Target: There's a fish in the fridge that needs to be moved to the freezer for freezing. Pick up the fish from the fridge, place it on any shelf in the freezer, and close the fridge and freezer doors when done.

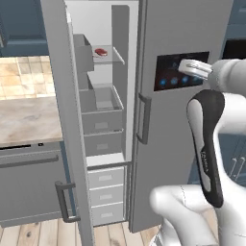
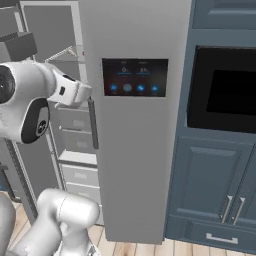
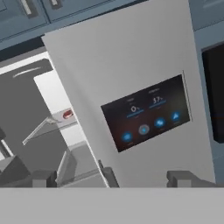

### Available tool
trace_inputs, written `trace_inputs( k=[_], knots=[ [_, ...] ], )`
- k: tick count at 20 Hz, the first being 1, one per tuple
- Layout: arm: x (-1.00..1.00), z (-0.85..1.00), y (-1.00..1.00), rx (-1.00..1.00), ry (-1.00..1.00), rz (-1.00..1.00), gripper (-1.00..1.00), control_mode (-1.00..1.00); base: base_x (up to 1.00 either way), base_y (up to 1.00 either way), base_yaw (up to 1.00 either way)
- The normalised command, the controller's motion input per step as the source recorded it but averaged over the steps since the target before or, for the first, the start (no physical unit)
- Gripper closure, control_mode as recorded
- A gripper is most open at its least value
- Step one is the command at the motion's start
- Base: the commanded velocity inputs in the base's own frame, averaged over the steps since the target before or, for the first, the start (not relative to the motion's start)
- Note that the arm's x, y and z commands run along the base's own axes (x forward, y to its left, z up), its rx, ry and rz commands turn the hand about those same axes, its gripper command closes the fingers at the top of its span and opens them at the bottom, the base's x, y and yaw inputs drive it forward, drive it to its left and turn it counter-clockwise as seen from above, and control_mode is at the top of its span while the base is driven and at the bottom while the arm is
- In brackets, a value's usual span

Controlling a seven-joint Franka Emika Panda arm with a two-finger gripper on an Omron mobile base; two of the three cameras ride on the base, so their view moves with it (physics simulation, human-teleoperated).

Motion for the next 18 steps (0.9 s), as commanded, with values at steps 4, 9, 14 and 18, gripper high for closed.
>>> trace_inputs(
  k=[4, 9, 14, 18],
  knots=[
    [-1.0, 0.0, 0.69, 0.02, -0.01, -0.02, -1.0, -1.0, 0.0, 0.0, 0.0],
    [-1.0, 0.02, 0.86, -0.02, -0.05, 0.0, -1.0, -1.0, 0.0, 0.0, 0.0],
    [-0.74, 0.0, 0.92, -0.11, -0.13, 0.0, -1.0, -1.0, 0.0, 0.0, 0.0],
    [-0.39, 0.0, 0.82, -0.04, -0.05, 0.0, -1.0, -1.0, 0.0, 0.0, 0.0]
  ],
)
